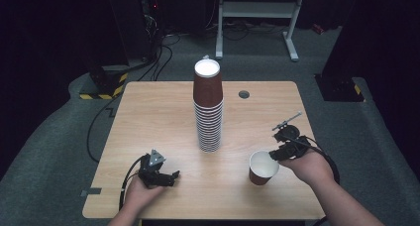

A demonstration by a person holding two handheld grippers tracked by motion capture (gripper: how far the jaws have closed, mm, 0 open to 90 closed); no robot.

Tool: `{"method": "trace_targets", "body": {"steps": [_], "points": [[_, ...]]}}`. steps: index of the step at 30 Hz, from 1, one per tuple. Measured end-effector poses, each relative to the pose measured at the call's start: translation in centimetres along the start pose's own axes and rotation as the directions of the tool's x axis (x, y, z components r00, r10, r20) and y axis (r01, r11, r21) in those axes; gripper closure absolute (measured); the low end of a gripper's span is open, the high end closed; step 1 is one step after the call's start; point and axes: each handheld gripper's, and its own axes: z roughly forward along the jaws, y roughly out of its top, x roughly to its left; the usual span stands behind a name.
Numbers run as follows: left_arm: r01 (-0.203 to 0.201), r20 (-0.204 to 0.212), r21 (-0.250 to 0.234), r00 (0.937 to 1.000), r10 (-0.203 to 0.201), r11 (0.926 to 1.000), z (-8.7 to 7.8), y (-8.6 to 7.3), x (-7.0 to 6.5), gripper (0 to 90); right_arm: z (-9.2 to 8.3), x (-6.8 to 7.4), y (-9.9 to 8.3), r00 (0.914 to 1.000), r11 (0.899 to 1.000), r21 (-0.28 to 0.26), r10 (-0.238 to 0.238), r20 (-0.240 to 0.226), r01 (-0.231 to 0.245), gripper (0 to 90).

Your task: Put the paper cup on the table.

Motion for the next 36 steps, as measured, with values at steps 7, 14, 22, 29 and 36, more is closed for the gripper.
{"method": "trace_targets", "body": {"steps": [7, 14, 22, 29, 36], "points": [[-0.002, -0.002, 0.000, 1.0000, 0.002, 1.0000, 0.0, 0.0, 0.0, 4.4, -0.2, -1.0, -1.1, 0.9992, 0.992, -0.124, 0.037, 0.018, -0.035, 48.1], [0.002, 0.001, -0.007, 1.0000, -0.002, 1.0000, 0.1, 0.0, 0.0, 4.4, 1.7, -2.4, -4.3, 0.9907, 0.956, -0.280, 0.112, 0.077, -0.086, 42.3], [0.004, -0.001, -0.008, 1.0000, -0.004, 1.0000, 0.1, 0.0, 0.0, 4.3, 5.8, -4.2, -7.5, 0.9788, 0.928, -0.362, 0.146, 0.143, -0.086, 37.2], [0.004, 0.000, -0.009, 1.0000, -0.004, 1.0000, 0.1, 0.0, 0.0, 4.3, 11.4, -3.9, -11.0, 0.9743, 0.913, -0.389, 0.187, 0.125, -0.125, 31.2], [0.004, 0.002, -0.010, 1.0000, -0.004, 0.9999, 0.2, 0.1, 0.0, 4.3, 12.1, -4.1, -12.0, 0.9646, 0.882, -0.432, 0.249, 0.085, -0.190, 25.1]]}}
